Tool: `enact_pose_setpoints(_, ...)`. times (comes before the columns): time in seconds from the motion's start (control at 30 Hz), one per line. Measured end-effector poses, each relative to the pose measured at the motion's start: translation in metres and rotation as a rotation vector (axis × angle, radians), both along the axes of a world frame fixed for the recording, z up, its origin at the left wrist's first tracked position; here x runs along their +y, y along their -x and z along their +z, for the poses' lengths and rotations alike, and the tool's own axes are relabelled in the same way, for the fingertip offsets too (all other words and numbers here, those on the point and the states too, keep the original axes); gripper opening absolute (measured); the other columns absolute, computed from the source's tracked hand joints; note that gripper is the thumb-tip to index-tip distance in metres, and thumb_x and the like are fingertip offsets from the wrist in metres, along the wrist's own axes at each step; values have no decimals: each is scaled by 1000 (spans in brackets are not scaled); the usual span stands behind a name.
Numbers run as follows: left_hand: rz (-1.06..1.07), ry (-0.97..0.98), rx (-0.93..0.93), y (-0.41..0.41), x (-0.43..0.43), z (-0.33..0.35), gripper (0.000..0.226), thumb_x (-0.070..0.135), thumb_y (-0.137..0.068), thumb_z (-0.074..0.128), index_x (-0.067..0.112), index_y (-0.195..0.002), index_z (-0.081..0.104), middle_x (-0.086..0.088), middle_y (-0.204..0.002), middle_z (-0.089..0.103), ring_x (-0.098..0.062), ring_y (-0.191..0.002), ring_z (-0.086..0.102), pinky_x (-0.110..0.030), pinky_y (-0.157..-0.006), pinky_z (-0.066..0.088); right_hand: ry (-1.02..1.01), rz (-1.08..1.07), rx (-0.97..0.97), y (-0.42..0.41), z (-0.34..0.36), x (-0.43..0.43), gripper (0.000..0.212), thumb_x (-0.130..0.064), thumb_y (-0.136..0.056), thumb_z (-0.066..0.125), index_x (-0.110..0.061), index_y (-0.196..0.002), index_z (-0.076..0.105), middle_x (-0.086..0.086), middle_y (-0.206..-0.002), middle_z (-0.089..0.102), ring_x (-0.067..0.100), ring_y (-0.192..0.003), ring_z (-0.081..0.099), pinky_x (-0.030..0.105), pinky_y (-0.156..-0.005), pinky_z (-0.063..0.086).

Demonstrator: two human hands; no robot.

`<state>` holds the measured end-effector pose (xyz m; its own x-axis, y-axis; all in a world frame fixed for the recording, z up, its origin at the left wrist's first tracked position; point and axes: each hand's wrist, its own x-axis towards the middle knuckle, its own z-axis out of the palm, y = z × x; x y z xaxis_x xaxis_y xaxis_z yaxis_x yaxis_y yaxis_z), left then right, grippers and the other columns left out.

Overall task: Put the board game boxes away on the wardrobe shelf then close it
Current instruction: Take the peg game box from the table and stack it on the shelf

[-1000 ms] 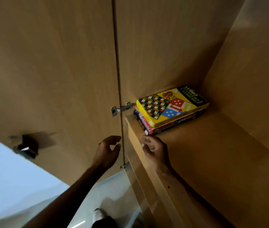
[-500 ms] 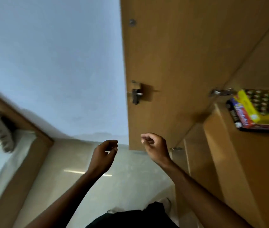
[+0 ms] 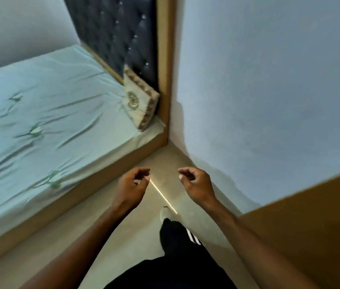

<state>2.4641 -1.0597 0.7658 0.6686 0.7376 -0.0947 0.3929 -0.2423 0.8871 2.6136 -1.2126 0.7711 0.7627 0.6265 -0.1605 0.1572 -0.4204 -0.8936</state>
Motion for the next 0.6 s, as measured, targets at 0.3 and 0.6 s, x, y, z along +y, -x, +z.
enact_pose_setpoints(0.3, 494, 93, 0, 113, 152, -3, 24, 8, -89, 66, 25, -106, 69, 8, -100, 71, -6, -93, 65, -10, -69, 49, 27, 439, 52, 59, -1, 246, 14, -14, -86, 66, -20, -97, 73, -10, -87, 72, 0, -81, 67, 17, -78, 53)
enact_pose_setpoints(0.6, 1038, 171, -62, 287, 242, -6, 25, 12, -92, 63, 31, -108, 67, 13, -102, 70, -3, -96, 65, -16, -77, 51, 99, 1025, 44, 232, -1, 451, 20, -14, -88, 65, -17, -107, 72, -9, -98, 71, -2, -90, 65, 13, -81, 51)
